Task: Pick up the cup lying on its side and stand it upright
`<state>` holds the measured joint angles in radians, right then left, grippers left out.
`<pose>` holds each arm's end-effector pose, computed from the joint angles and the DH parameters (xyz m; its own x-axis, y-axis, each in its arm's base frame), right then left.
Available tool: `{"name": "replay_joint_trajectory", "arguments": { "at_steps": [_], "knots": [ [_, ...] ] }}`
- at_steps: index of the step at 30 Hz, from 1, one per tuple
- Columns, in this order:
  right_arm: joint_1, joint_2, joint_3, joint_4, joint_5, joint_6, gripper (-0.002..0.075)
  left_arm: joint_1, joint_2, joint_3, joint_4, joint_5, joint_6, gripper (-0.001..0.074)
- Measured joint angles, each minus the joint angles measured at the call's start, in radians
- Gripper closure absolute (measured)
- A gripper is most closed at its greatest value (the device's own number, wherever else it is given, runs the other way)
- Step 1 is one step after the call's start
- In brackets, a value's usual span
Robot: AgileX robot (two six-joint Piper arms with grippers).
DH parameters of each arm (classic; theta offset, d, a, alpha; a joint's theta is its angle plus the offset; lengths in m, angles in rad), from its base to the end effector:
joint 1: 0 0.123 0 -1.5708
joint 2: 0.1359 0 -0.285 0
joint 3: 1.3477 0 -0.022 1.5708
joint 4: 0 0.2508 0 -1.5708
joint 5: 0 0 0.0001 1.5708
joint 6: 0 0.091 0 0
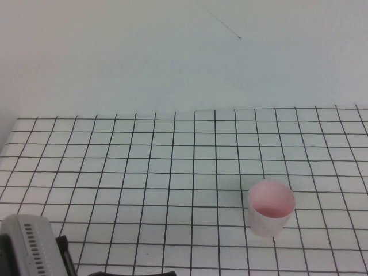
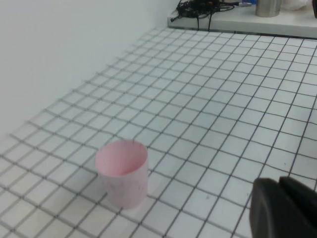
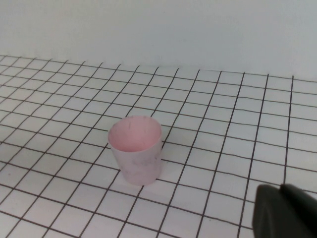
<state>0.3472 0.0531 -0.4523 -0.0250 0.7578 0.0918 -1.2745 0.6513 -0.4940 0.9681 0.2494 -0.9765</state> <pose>0.0185 0.0050 0.2888 -0.2751 -0.0213 -0.9612 -0.3052 0.9500 0.0663 0.0580 -0.1262 0.3103 -0.0822 0.1916 -0.9780 0.8768 0.4805 0.0204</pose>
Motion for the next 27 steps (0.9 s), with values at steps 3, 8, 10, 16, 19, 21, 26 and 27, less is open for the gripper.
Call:
{"name": "replay_joint_trajectory", "arguments": {
  "at_steps": [3, 8, 10, 16, 19, 21, 26, 27],
  "knots": [
    [0.000, 0.000, 0.000, 0.000, 0.000, 0.000, 0.0725, 0.000, -0.040, -0.004, -0.132, 0.068, 0.115, 0.0734],
    [0.000, 0.000, 0.000, 0.000, 0.000, 0.000, 0.0725, 0.033, -0.112, -0.004, -0.336, 0.154, 0.414, 0.0734],
    [0.000, 0.000, 0.000, 0.000, 0.000, 0.000, 0.0725, 0.102, -0.137, -0.004, -0.414, 0.127, 0.475, 0.0734],
    [0.000, 0.000, 0.000, 0.000, 0.000, 0.000, 0.0725, 0.395, -0.214, 0.021, -0.601, -0.007, 0.555, 0.0734],
    [0.000, 0.000, 0.001, 0.000, 0.000, 0.000, 0.0725, 0.574, -0.258, 0.068, -0.734, -0.139, 0.607, 0.0734],
    [0.000, 0.000, 0.001, 0.000, 0.000, 0.000, 0.0725, 0.703, -0.284, 0.123, -0.797, -0.213, 0.609, 0.0735],
    [0.000, 0.000, 0.001, 0.000, 0.000, 0.000, 0.0725, 0.950, -0.398, 0.285, -0.896, -0.325, 0.598, 0.0734],
    [0.000, 0.000, 0.001, 0.000, 0.000, 0.000, 0.0725, 0.990, -0.437, 0.320, -0.898, -0.323, 0.582, 0.0735]
  ]
}}
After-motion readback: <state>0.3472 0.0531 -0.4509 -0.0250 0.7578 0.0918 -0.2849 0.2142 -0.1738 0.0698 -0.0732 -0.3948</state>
